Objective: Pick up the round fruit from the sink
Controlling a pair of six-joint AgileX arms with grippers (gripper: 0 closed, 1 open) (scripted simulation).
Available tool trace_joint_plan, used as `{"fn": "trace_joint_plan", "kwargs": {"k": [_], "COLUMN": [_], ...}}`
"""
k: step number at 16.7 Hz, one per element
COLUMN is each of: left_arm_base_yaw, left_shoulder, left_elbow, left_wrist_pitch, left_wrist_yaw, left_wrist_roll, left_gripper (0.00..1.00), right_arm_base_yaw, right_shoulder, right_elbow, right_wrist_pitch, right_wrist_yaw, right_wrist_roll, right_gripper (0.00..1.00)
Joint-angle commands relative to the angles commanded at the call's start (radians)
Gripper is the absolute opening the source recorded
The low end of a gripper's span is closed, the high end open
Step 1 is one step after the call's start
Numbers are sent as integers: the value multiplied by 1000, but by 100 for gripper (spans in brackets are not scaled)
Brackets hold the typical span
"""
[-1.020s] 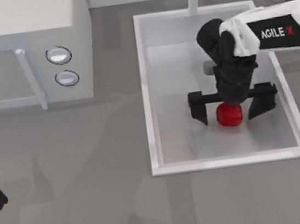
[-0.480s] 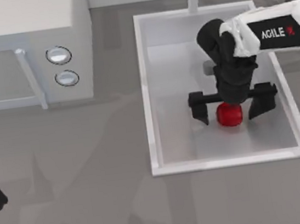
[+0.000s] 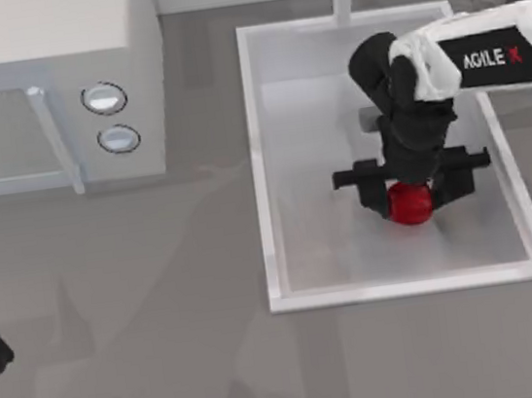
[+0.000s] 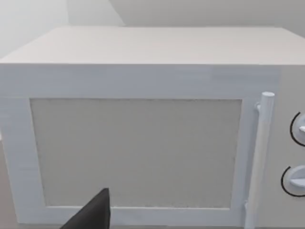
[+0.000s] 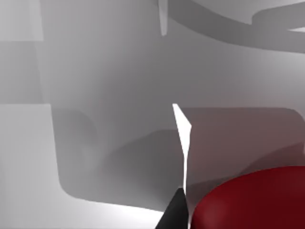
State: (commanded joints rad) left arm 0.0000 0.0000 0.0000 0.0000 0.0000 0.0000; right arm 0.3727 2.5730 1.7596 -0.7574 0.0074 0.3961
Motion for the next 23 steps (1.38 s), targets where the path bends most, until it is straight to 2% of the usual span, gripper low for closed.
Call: {"fn": "trace_joint_plan", "kwargs": {"k": [1, 2, 9, 14, 18, 23], "left_arm_base_yaw": [0, 0, 0, 0, 0, 0], "left_shoulder": [0, 0, 0, 0, 0, 0], "left_elbow": [0, 0, 0, 0, 0, 0], "left_wrist_pitch": [0, 0, 0, 0, 0, 0], "left_wrist_yaw": [0, 0, 0, 0, 0, 0], "left_wrist_roll": [0, 0, 0, 0, 0, 0], "left_gripper": [100, 100, 100, 100, 100, 100], "right_arm_base_yaw": [0, 0, 0, -2, -1, -2], "right_shoulder": [0, 0, 0, -46, -18, 2], "right_elbow": [0, 0, 0, 82, 318, 779], "right_wrist_pitch": [0, 0, 0, -91, -321, -744], "right_wrist_yaw": [0, 0, 0, 19, 19, 19], "right_wrist_roll": [0, 0, 0, -7, -5, -7], "right_gripper": [2, 0, 0, 0, 0, 0]}}
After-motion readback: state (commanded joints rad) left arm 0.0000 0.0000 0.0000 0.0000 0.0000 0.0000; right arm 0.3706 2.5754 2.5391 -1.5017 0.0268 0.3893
